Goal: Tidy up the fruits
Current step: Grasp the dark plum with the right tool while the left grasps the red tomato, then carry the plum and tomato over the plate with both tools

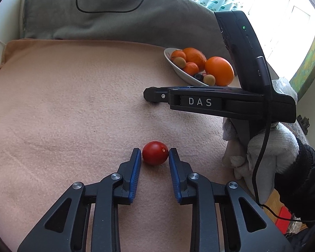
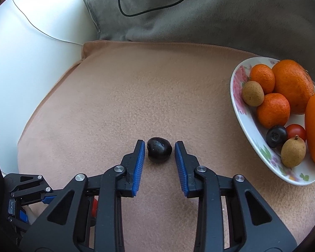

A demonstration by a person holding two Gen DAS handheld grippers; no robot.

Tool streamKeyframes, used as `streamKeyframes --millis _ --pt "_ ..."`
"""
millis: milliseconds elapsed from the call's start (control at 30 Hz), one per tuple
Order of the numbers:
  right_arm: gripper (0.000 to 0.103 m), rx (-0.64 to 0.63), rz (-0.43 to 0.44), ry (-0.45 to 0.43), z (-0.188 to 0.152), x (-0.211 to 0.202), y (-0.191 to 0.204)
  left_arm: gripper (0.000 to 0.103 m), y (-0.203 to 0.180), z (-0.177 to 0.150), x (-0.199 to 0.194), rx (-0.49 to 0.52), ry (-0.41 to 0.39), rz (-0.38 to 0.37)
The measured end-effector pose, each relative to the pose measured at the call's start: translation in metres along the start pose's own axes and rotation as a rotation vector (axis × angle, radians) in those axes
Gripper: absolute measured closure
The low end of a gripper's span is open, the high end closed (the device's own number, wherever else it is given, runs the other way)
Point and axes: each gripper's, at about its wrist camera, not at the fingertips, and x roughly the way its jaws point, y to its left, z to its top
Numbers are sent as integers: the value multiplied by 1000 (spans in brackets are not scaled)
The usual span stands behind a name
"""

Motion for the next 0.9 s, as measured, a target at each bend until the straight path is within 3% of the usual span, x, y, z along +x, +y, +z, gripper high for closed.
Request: streamKeyframes --millis 900 --pt "78 52 22 -66 -6 -29 -13 79 -6 8 -10 3 -29 -13"
